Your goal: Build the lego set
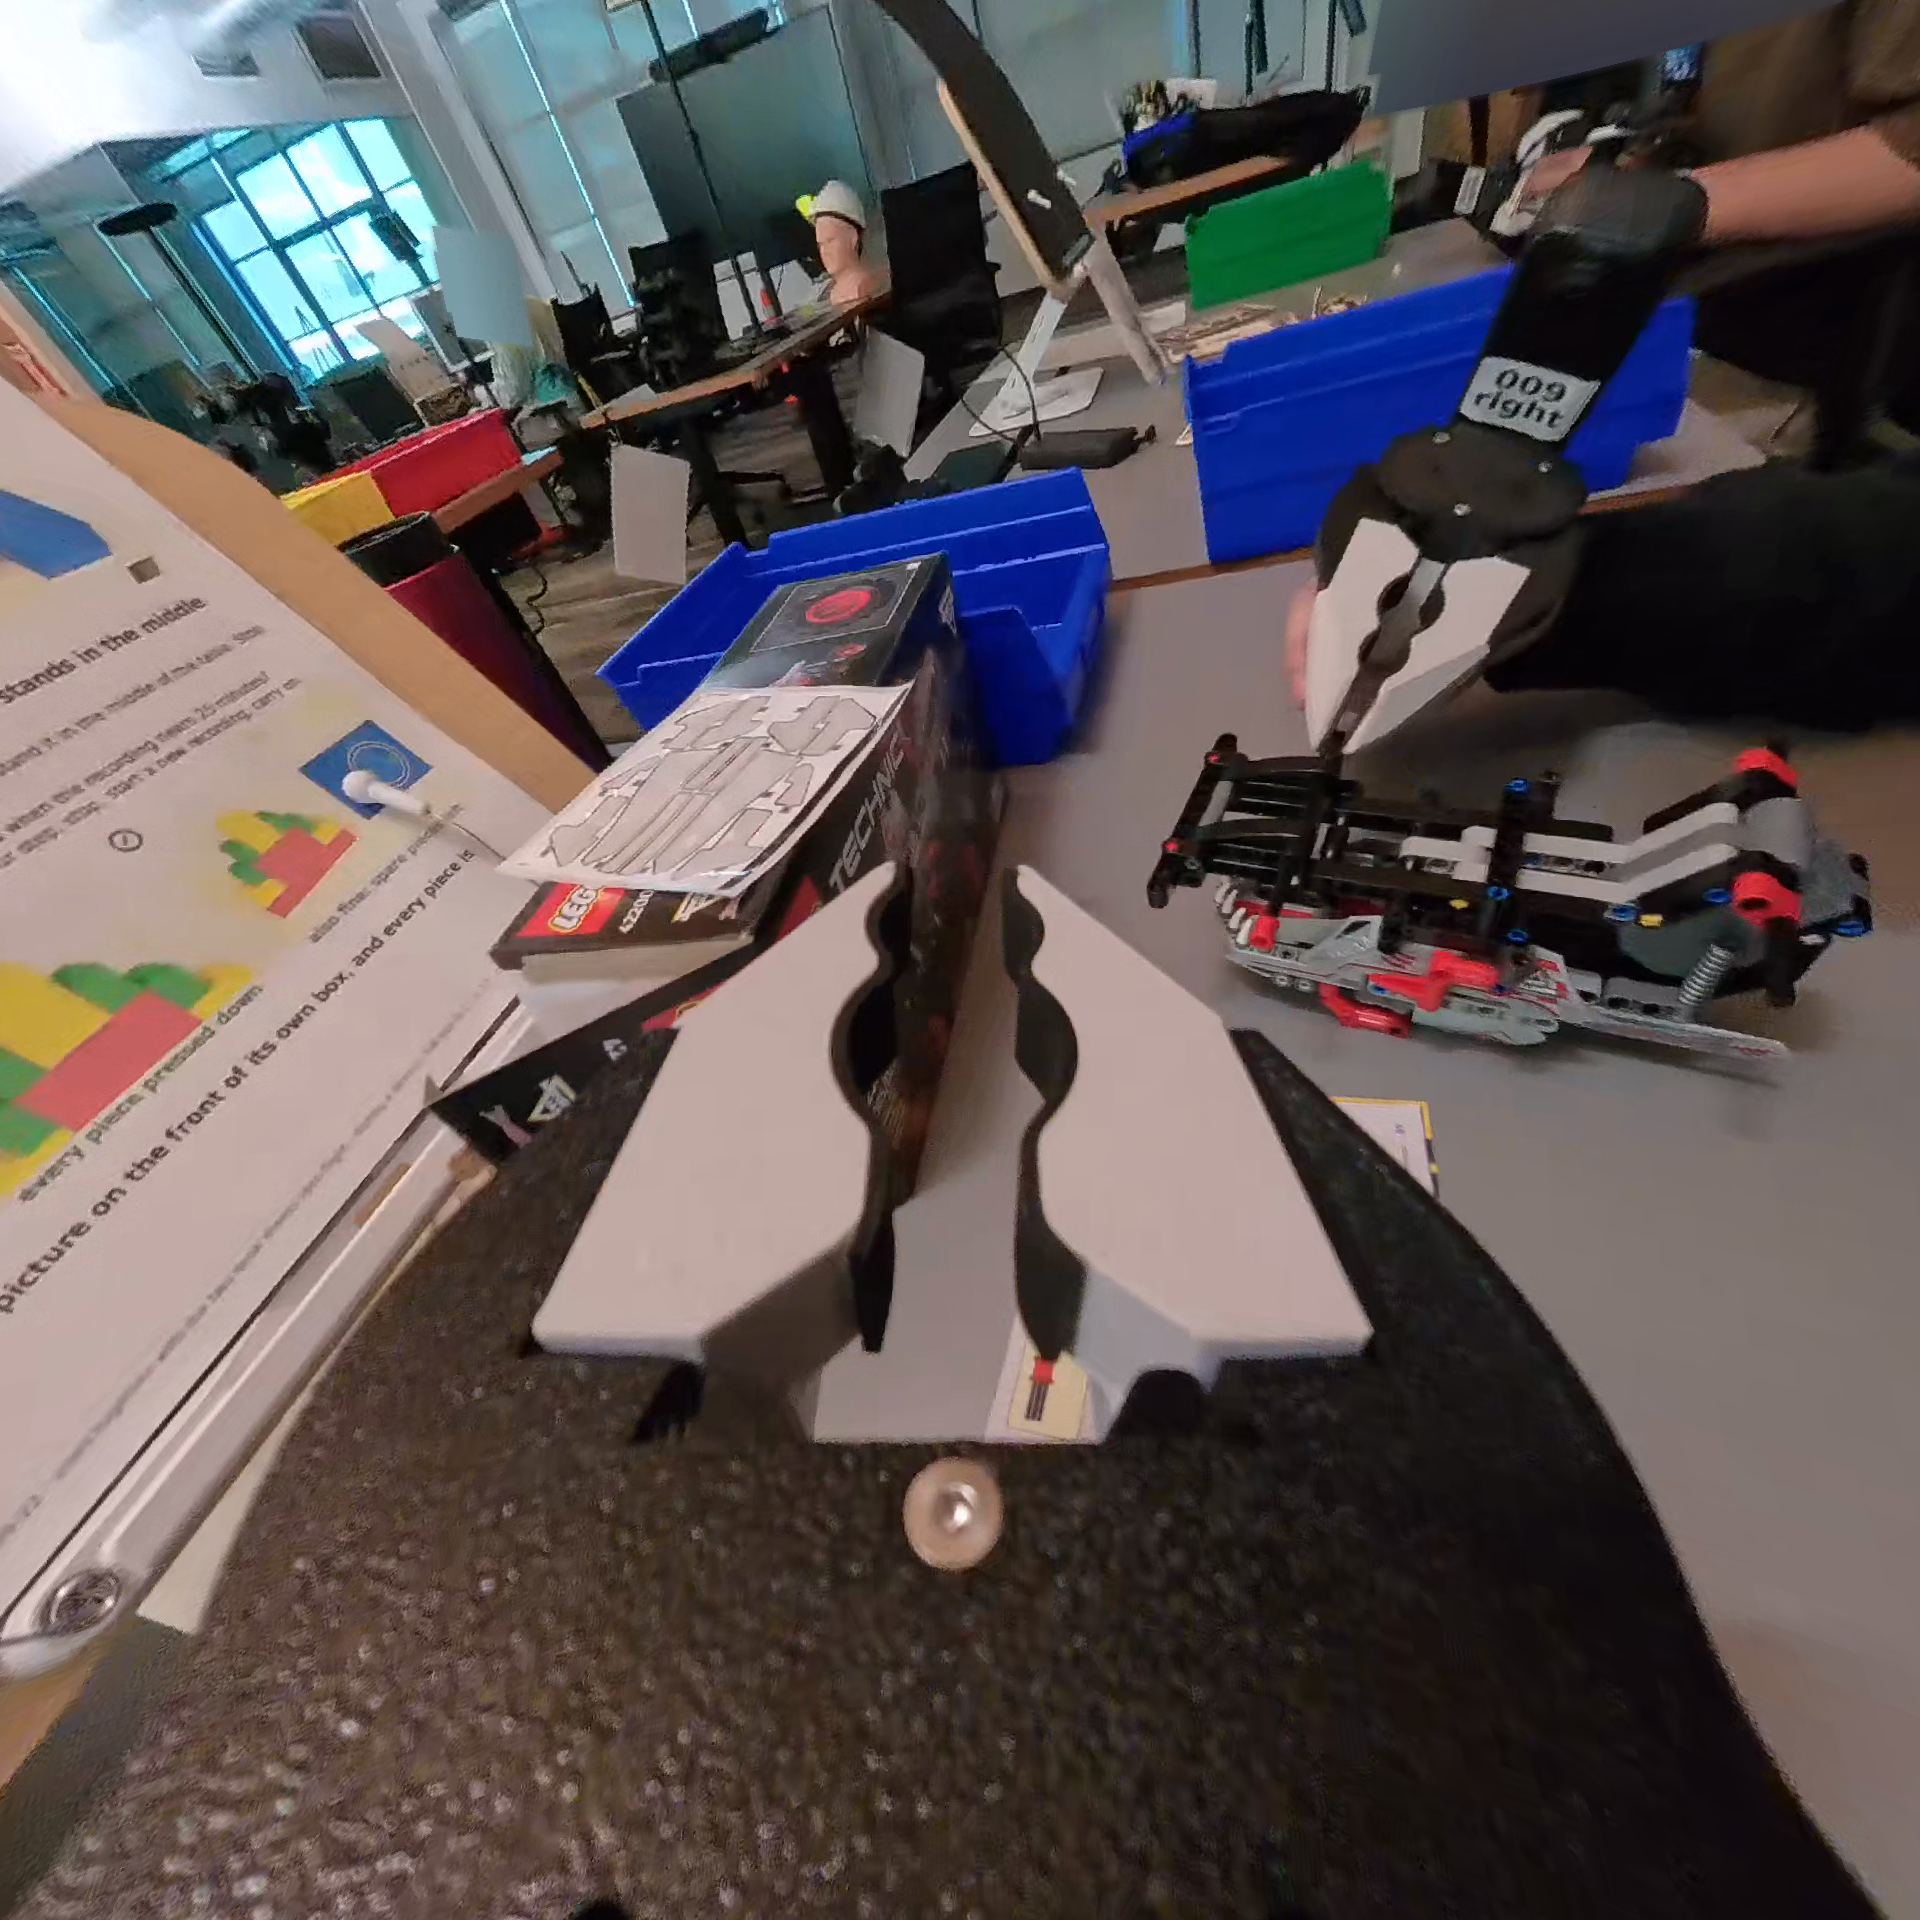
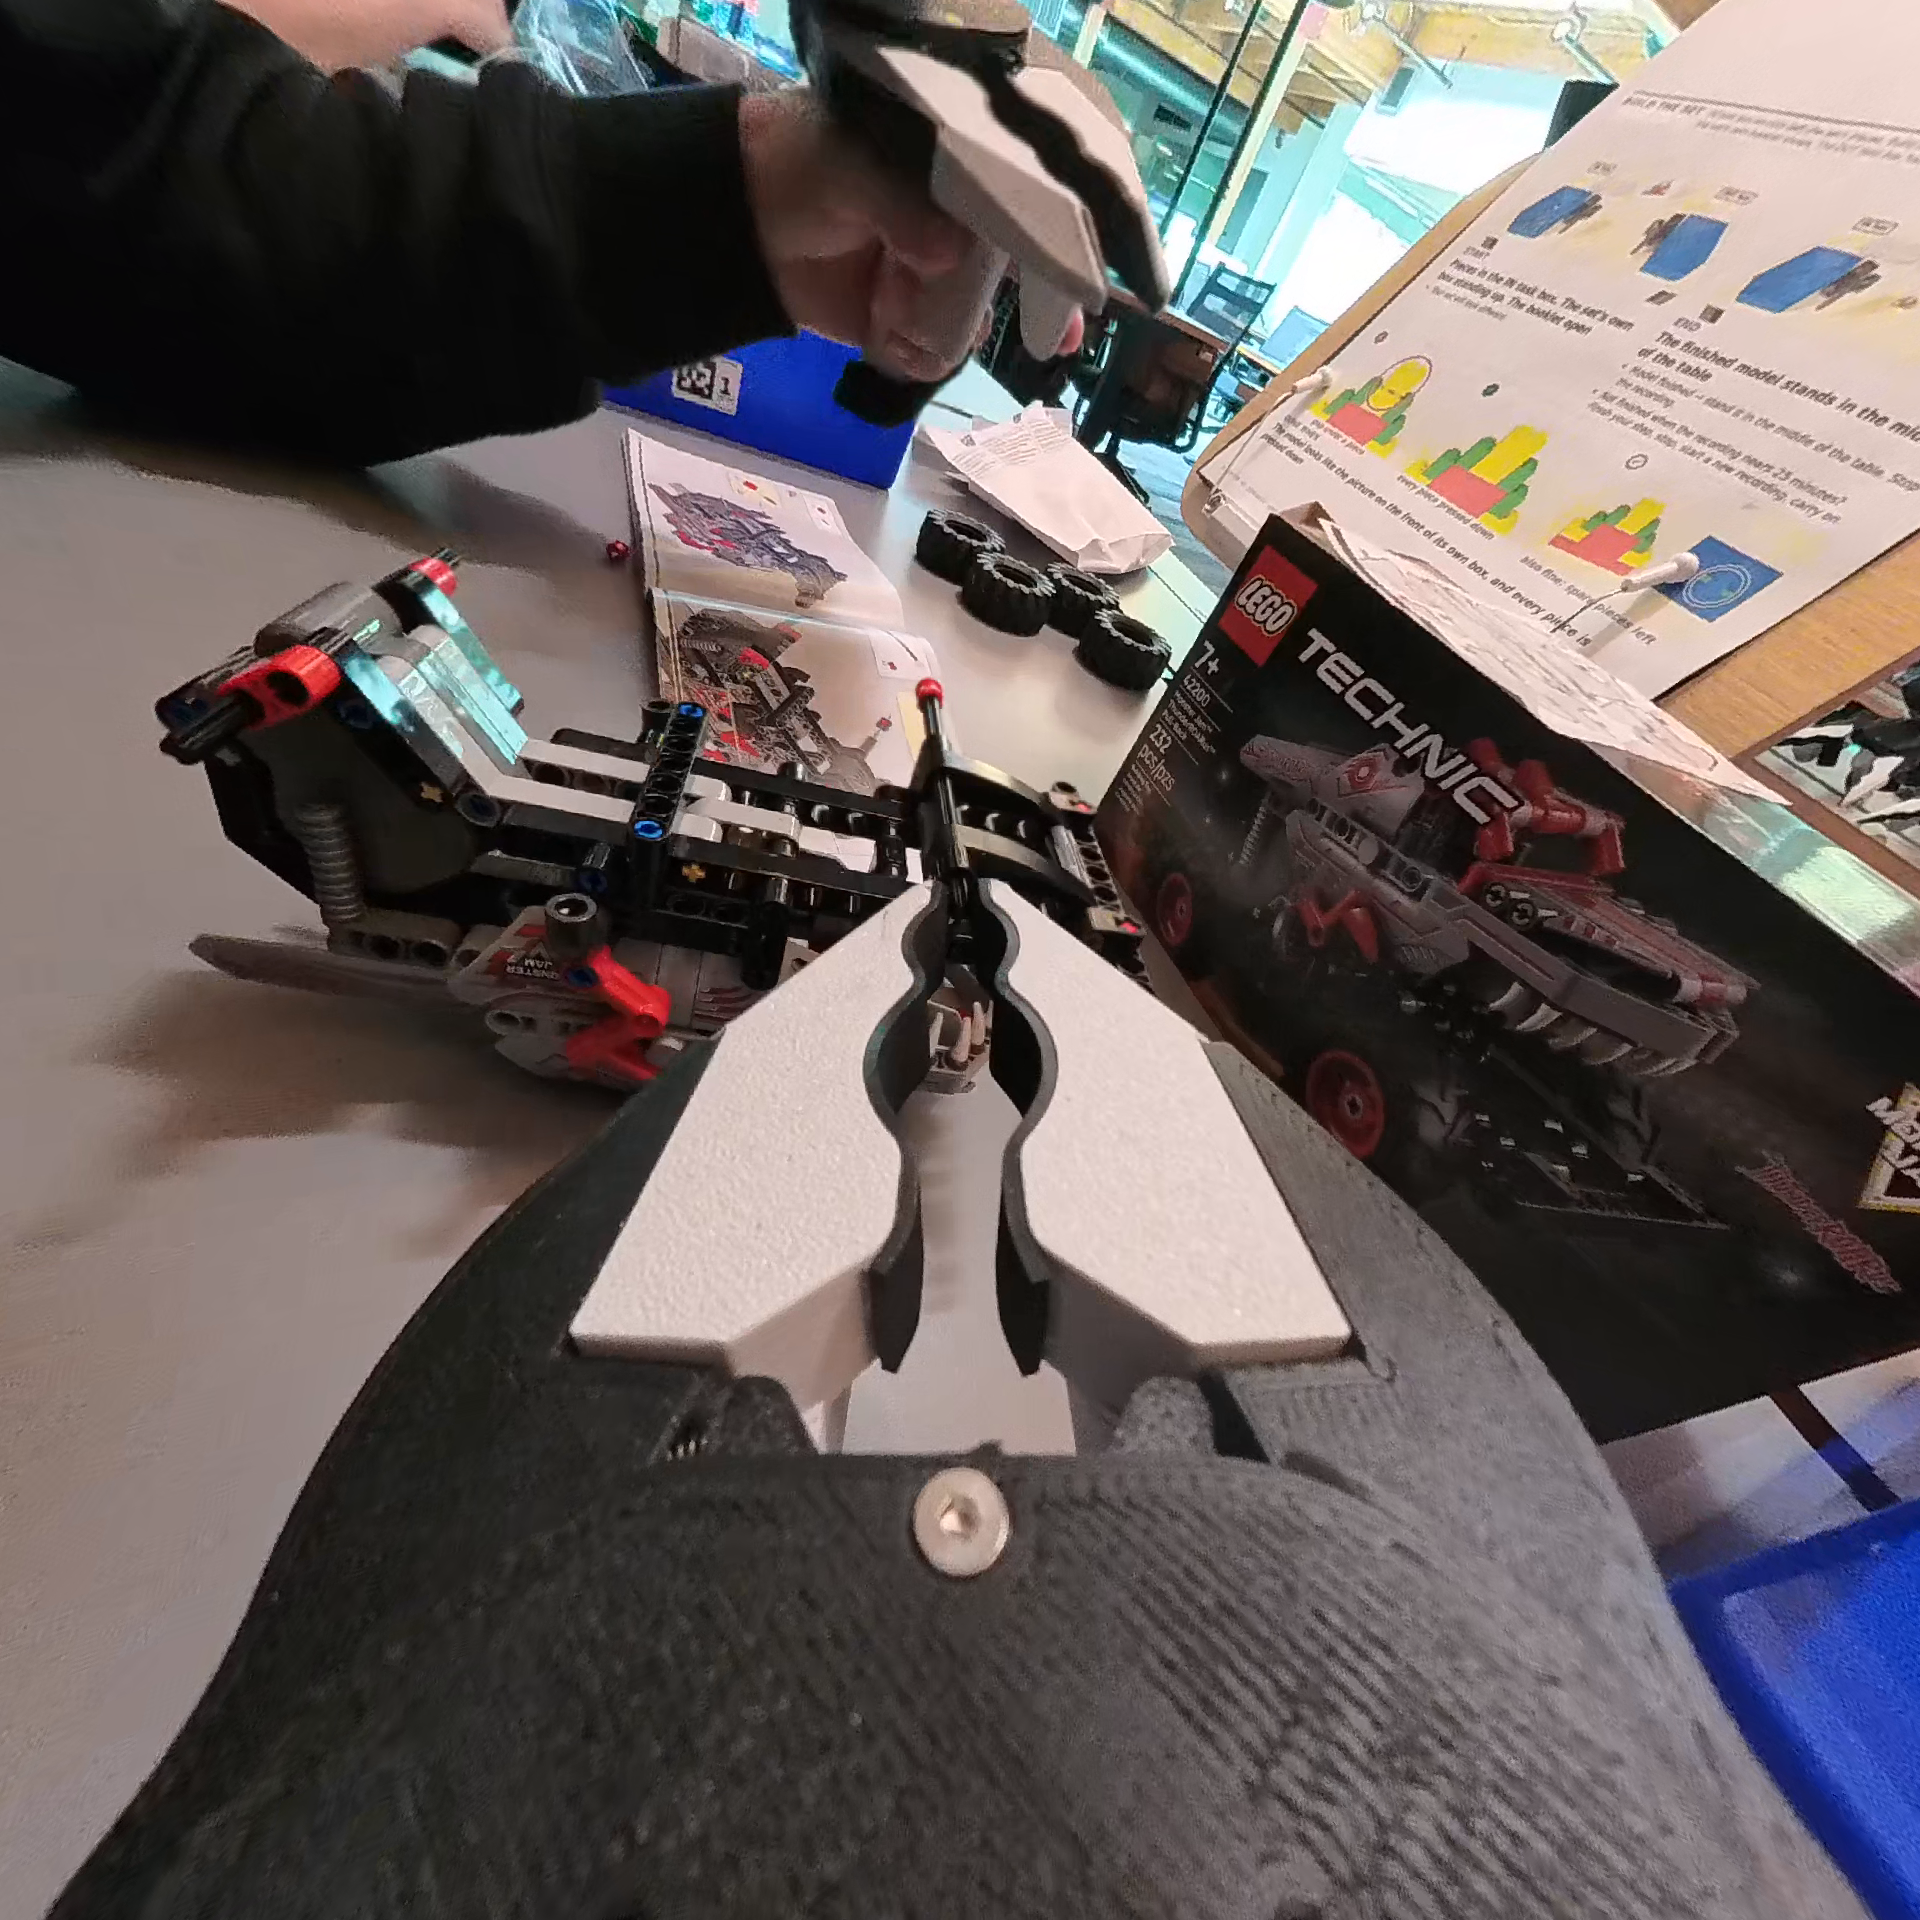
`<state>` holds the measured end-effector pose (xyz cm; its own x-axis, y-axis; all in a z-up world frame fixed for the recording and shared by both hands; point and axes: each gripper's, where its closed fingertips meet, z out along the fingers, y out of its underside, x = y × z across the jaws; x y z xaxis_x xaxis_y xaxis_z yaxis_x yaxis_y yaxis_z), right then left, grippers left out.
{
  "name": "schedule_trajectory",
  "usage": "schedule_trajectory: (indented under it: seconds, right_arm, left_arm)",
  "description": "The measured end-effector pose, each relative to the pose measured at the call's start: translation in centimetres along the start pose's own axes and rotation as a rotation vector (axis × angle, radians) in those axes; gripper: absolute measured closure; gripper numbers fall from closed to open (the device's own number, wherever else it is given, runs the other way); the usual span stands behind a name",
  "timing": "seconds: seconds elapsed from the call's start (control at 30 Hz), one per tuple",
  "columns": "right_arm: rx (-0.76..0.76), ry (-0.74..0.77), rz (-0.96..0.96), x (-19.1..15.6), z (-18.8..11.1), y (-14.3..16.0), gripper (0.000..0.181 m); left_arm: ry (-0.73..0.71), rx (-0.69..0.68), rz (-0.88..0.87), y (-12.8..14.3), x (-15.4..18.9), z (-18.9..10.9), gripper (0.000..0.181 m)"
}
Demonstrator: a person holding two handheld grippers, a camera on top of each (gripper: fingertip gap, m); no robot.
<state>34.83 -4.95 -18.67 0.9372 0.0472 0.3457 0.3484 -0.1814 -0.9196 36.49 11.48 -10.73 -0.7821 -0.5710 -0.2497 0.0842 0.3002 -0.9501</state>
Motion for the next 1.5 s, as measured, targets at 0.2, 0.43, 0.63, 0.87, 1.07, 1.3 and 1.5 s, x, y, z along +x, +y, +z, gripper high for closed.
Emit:
schedule_trajectory:
  seconds: [0.2,0.43,0.63,0.87,1.07,1.3,1.5]
  right_arm:
    - [-0.004,0.010,0.001,0.1,0.0,0.2,0.178]
    - [0.001,0.015,0.002,0.2,0.1,0.2,0.179]
    - [0.000,0.017,0.001,0.2,0.1,0.2,0.178]
    - [0.000,0.015,0.007,0.2,0.1,0.2,0.178]
    - [-0.014,0.017,0.011,0.3,0.0,0.4,0.178]
    - [-0.048,0.007,-0.016,0.1,-0.3,0.4,0.178]
    - [-0.115,-0.005,-0.067,-0.2,-0.2,0.9,0.180]
  left_arm:
    - [0.115,-0.040,0.003,1.6,1.8,0.4,0.167]
    - [0.326,-0.068,-0.087,4.4,6.5,4.8,0.161]
    - [0.428,-0.107,-0.101,5.5,9.3,6.7,0.162]
    - [0.406,-0.090,-0.106,5.8,9.1,7.2,0.177]
    - [0.399,-0.043,-0.082,5.6,9.1,7.3,0.177]
    - [0.397,-0.036,-0.031,5.1,9.4,7.2,0.177]
    - [0.404,-0.026,-0.028,4.9,9.7,7.3,0.177]
